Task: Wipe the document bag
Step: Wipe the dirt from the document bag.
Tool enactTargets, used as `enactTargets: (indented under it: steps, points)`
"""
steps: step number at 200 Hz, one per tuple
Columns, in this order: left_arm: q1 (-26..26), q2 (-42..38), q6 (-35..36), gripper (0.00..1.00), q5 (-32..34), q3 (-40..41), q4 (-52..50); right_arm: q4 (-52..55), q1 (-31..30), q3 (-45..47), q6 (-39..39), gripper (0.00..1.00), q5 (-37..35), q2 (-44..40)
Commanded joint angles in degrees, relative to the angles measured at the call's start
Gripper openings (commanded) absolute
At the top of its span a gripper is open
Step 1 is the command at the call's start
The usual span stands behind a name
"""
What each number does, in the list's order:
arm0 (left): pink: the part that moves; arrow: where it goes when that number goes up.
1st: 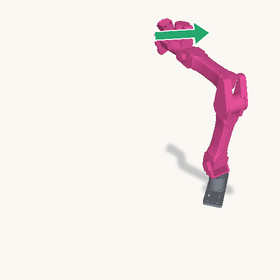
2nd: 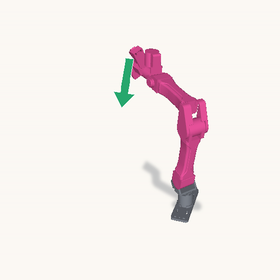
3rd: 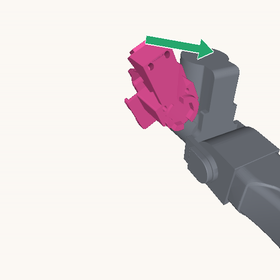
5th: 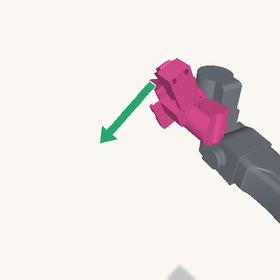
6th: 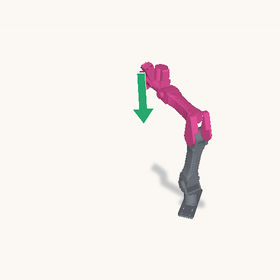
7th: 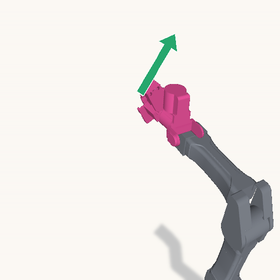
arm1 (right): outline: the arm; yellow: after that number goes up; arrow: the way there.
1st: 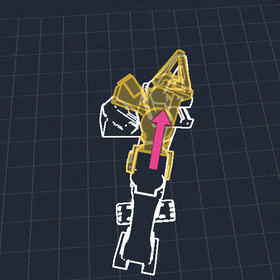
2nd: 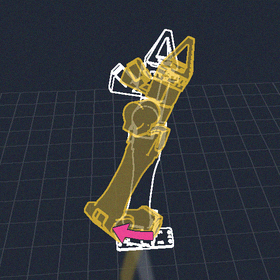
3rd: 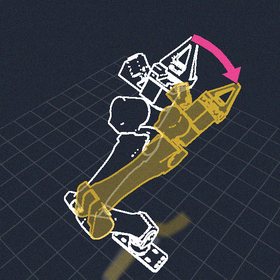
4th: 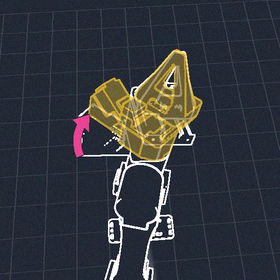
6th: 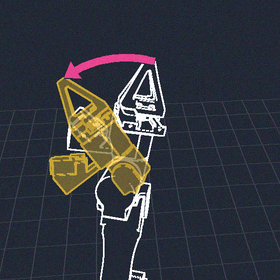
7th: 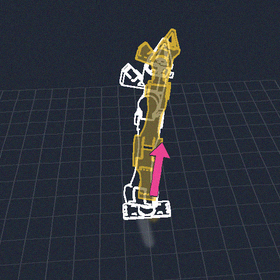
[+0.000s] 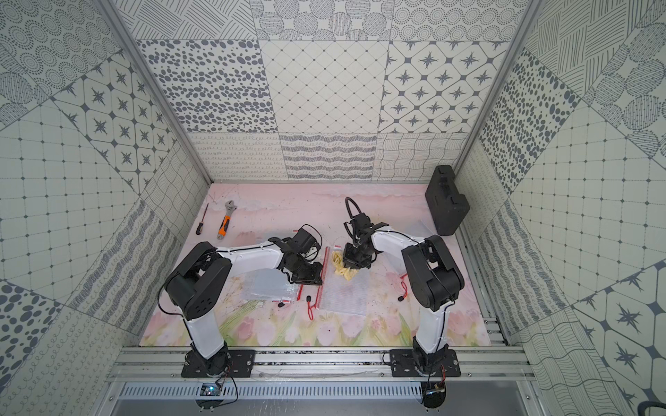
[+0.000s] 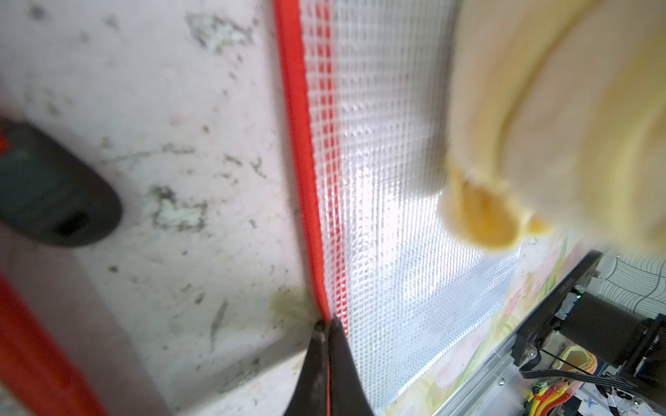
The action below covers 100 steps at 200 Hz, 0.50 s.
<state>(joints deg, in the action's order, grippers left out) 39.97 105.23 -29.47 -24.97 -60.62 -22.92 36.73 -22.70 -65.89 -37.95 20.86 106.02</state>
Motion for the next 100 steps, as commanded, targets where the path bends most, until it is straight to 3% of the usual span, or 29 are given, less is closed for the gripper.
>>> enactTargets:
  steps: [1,28,72,100]
  points:
    - [-0.2,-0.3,1.1,0.0,3.0,1.0,-3.2,4.3,6.8,3.8,2.7,0.0,-8.1,1.0]
    - [-0.4,0.2,0.8,0.0,3.0,0.5,-3.3,4.7,4.5,1.4,1.5,0.0,-7.8,0.0]
    - [-0.3,1.2,0.0,0.0,2.7,-1.1,-3.2,4.5,-14.0,-9.1,-3.5,0.0,-4.5,7.0]
    - [-0.3,1.3,-0.1,0.0,2.9,-1.1,-3.2,0.5,-18.8,-10.1,-7.5,0.0,-0.7,10.4]
